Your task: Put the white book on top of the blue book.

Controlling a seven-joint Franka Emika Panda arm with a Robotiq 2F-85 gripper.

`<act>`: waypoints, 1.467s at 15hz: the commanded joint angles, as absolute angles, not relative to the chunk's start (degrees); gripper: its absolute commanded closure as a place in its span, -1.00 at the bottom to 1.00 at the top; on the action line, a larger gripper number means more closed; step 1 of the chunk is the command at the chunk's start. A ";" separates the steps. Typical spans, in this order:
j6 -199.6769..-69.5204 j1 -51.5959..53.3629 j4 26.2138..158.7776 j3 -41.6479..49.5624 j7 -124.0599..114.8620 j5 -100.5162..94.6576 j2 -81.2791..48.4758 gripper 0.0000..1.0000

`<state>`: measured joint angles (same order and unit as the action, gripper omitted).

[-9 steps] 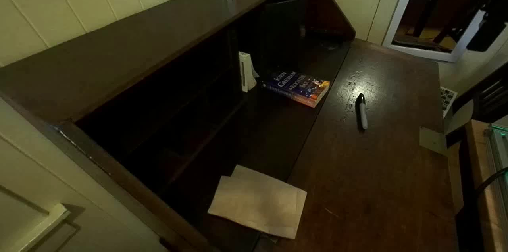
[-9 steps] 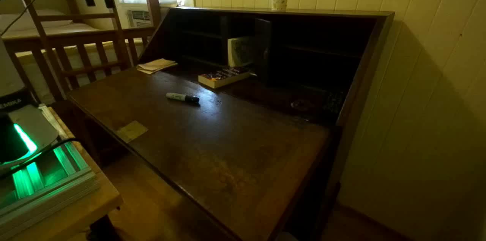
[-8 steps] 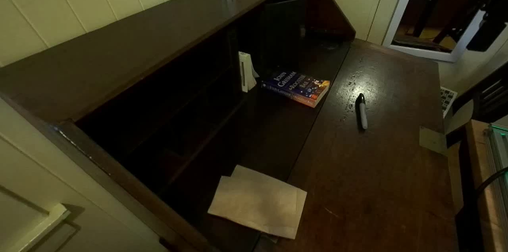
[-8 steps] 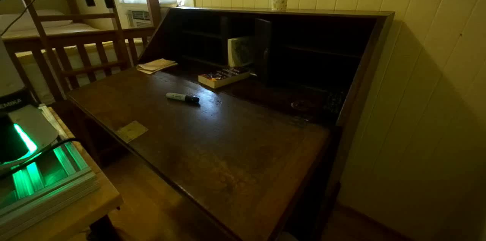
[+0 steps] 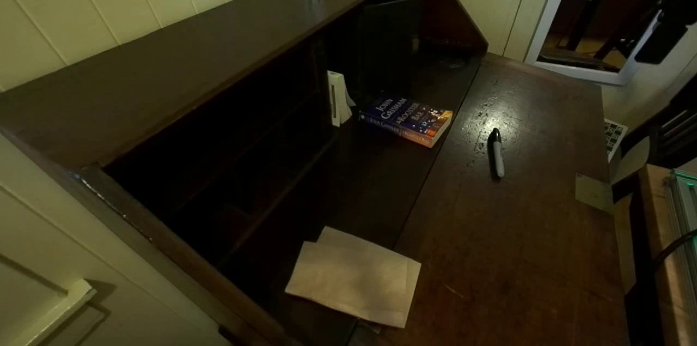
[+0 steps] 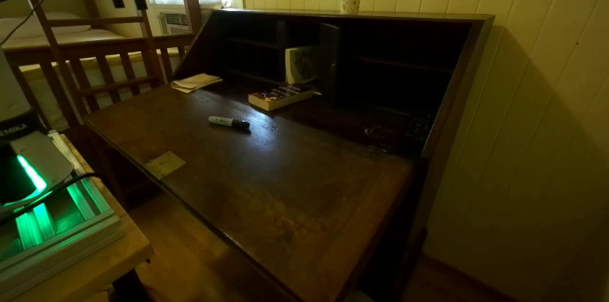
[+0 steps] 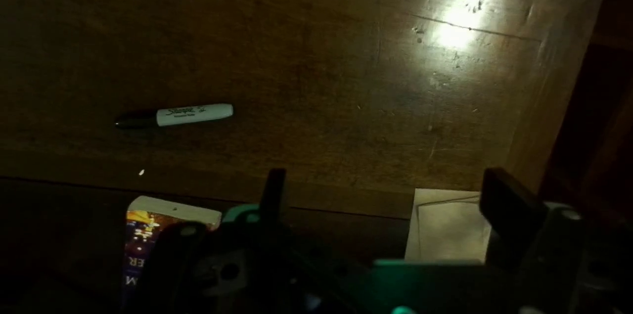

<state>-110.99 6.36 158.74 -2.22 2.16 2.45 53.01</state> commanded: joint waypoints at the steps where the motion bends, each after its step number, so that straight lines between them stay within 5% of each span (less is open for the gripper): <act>1: -119.72 -0.49 158.57 -2.06 -1.19 -1.95 48.18 -1.00; 10: -146.20 -6.01 153.01 -1.00 -2.51 -4.06 26.87 -1.00; 18: -148.65 -9.67 139.63 -2.47 -12.47 -10.87 7.78 -1.00; 22: -149.26 -7.17 143.28 -0.33 -8.81 -8.21 11.43 -1.00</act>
<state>-149.47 -8.07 143.39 -1.29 -8.81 -8.04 11.40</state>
